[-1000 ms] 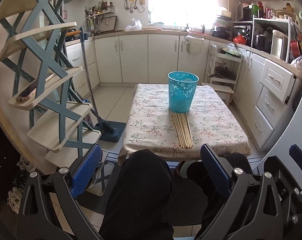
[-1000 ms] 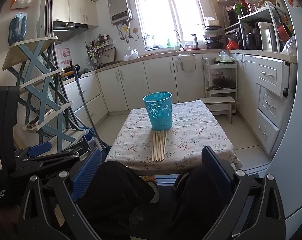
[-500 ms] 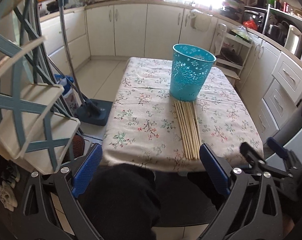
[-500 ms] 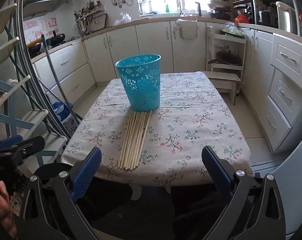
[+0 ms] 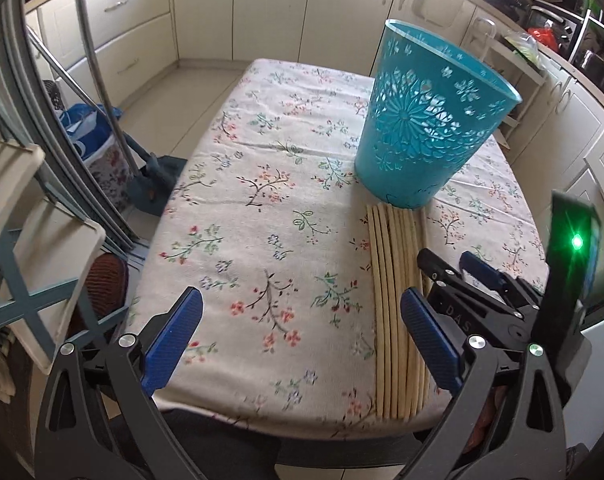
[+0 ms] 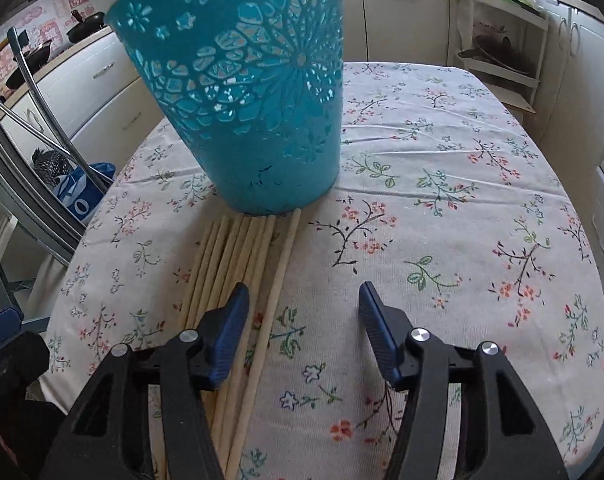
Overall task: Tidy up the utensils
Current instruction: 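Close the left tool on one wooden stick from the bundle, then lift the stick with the left tool and drop it into the teal basket, then grasp a stick with the right tool and release it into the basket while left tool waits by basket, then bring both open tools back down to the stick bundle, then grasp a stick with the left tool and drop it into the basket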
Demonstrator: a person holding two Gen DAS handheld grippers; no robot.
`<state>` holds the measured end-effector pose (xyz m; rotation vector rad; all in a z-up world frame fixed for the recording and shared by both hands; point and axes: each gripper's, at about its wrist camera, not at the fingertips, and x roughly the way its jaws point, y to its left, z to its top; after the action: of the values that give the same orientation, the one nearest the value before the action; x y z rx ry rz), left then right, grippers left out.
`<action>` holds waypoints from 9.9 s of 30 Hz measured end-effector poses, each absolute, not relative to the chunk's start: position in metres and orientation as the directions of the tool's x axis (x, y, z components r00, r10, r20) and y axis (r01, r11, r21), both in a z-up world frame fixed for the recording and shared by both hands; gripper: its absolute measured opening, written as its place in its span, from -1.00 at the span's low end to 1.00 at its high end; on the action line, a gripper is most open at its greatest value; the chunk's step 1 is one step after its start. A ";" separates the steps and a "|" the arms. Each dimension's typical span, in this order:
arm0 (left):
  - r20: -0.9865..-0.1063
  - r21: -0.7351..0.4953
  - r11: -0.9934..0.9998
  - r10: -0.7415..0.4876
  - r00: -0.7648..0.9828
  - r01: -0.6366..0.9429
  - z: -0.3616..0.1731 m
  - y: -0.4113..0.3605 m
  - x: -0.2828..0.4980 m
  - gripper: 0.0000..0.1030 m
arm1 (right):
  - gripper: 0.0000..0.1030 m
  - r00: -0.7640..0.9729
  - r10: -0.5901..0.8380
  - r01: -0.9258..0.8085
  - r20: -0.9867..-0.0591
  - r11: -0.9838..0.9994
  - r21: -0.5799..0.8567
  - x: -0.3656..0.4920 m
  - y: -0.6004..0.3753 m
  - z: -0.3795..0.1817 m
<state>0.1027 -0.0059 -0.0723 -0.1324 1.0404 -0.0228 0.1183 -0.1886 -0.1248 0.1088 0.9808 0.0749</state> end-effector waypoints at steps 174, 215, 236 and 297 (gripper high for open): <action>-0.686 -0.343 0.891 -0.022 0.727 -0.297 -0.046 0.058 0.169 0.63 | -0.60 0.631 0.216 -0.053 -0.745 0.970 0.236 0.111 -0.188 -0.104; -0.903 -0.024 0.995 -0.065 0.425 0.101 -0.125 -0.044 0.181 0.64 | -0.79 0.590 0.152 -0.079 -0.793 0.988 0.131 0.113 -0.203 -0.127; -0.877 -0.001 0.978 -0.102 0.469 0.210 -0.120 -0.073 0.176 -0.43 | -0.50 0.604 0.130 -0.062 -0.786 0.991 0.117 0.118 -0.205 -0.127; -0.365 -0.285 0.946 -0.257 0.895 0.156 0.052 -0.065 0.263 -0.92 | -0.54 0.578 0.193 -0.116 -0.793 0.981 0.154 0.121 -0.215 -0.130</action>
<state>0.2626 -0.0654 0.0523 -0.2529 0.4104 -0.2163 0.1210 -0.2147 -0.1301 0.0890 0.9372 0.1805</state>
